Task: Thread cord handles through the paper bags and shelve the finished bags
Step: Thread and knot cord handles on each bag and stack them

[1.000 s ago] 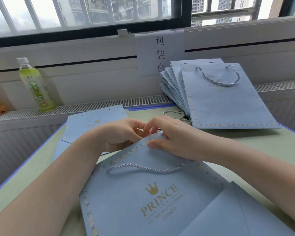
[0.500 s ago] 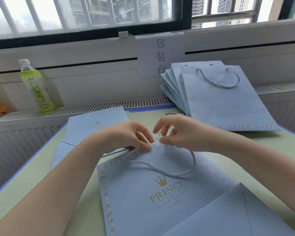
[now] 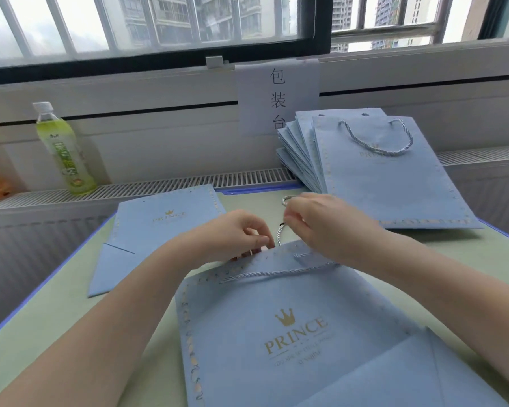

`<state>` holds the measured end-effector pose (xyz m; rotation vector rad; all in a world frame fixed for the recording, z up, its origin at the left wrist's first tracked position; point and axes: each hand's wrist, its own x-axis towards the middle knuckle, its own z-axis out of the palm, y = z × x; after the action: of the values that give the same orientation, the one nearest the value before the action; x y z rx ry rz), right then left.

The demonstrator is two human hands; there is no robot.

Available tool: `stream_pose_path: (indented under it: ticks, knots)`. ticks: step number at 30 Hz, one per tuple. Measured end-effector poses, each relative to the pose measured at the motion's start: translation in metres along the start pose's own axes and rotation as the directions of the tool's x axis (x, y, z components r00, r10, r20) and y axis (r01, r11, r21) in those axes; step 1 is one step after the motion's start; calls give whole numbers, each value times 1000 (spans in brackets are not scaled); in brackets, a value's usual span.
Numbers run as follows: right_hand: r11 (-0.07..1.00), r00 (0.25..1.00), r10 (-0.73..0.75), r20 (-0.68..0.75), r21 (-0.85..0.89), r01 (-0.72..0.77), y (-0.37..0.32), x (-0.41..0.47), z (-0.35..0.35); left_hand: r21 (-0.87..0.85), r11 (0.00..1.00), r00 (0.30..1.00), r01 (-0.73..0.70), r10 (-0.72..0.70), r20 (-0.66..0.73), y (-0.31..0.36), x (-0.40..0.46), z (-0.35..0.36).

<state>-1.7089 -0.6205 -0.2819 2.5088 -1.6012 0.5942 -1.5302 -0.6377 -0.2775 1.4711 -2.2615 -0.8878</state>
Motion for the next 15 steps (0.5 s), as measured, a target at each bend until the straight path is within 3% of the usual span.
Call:
stream_pose_path:
  ticks: [3,8,11,13,15]
  knots:
    - [1000,982,-7,189,-11,10,-5,-3,5,-8,998,993,-68,67,-94,5,3,12]
    - [1000,979,-5,204,11,3,-7,-1,13,-91,994,976,-60,40,-212,4,8,21]
    - [973,985,2,173,225,-42,-8,-1,15,-279,958,970,-70,0,-243,2,9,23]
    - [911,992,-9,123,410,-43,-10,-2,16,-400,903,950,-156,26,-313,3,6,22]
    - [867,999,-25,46,499,-2,-12,-2,16,-413,875,912,-250,70,-405,6,3,16]
